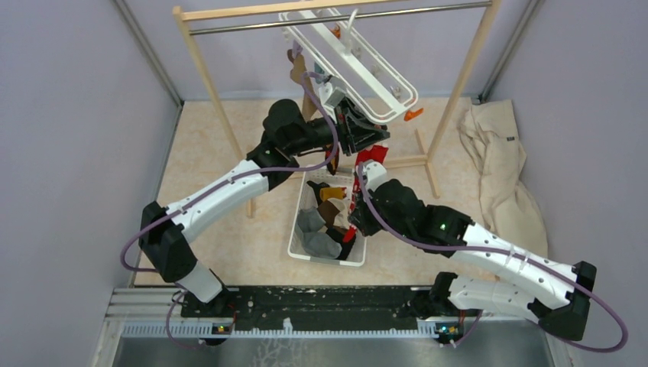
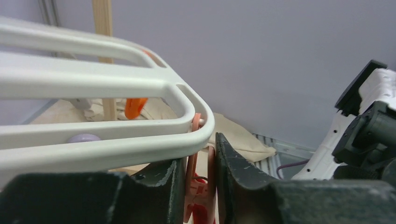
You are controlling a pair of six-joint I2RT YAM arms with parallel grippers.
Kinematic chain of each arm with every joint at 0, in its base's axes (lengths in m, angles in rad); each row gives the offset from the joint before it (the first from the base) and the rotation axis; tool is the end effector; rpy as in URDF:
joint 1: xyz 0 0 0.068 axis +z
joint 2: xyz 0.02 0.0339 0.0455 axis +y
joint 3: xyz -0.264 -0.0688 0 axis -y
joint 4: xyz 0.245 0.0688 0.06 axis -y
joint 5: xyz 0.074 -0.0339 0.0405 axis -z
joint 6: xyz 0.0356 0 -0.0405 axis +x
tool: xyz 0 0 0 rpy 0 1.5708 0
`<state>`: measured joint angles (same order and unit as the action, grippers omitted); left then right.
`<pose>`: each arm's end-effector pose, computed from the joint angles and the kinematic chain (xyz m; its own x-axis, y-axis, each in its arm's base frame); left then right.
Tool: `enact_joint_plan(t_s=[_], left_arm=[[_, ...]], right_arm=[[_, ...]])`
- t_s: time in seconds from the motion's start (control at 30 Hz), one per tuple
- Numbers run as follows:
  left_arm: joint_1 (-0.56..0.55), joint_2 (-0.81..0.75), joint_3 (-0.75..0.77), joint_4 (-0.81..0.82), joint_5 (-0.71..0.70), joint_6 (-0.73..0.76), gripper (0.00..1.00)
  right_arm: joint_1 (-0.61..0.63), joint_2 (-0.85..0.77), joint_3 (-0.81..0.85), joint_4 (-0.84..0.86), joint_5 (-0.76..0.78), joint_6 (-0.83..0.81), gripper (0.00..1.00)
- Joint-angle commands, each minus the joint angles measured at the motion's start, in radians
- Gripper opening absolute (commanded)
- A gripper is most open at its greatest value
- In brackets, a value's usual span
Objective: Remove the socks clipped to the hanger
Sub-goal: Remove the sock from the hanger, then place the sock in the bin.
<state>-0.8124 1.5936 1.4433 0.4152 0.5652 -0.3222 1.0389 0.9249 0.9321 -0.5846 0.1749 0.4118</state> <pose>0.2459 -0.2873 0.4273 -0.1359 -0.2454 -0.9599 0.9757 0.1348 -0.1726 0.1053 0.1667 0.3266 -0.5638 -0.1809 -0.8059 -0.5992 0.7611 0.2483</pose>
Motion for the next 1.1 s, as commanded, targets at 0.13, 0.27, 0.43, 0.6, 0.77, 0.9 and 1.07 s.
enact_joint_plan(t_s=[0.13, 0.27, 0.43, 0.6, 0.77, 0.9, 1.07], left_arm=[[0.002, 0.016, 0.063, 0.002, 0.016, 0.003, 0.04], [0.002, 0.010, 0.062, -0.005, 0.017, 0.005, 0.00], [0.004, -0.005, 0.051, -0.007, 0.008, 0.006, 0.00], [0.005, -0.024, 0.027, -0.003, -0.006, 0.005, 0.03], [0.005, -0.045, -0.003, -0.004, -0.018, 0.008, 0.08], [0.005, -0.055, -0.011, -0.012, -0.026, 0.014, 0.14], [0.007, -0.080, -0.032, -0.018, -0.048, 0.029, 0.37]], right_arm=[[0.013, -0.034, 0.026, 0.001, 0.007, -0.005, 0.00], [0.013, -0.042, 0.027, -0.006, 0.012, -0.005, 0.00], [0.013, -0.046, 0.022, 0.002, 0.007, -0.002, 0.00], [0.013, -0.056, -0.007, 0.063, -0.036, -0.001, 0.00], [0.013, -0.045, -0.054, 0.164, -0.105, 0.000, 0.00], [0.013, -0.013, -0.081, 0.255, -0.151, -0.009, 0.00], [0.013, 0.054, -0.122, 0.353, -0.172, -0.016, 0.00]])
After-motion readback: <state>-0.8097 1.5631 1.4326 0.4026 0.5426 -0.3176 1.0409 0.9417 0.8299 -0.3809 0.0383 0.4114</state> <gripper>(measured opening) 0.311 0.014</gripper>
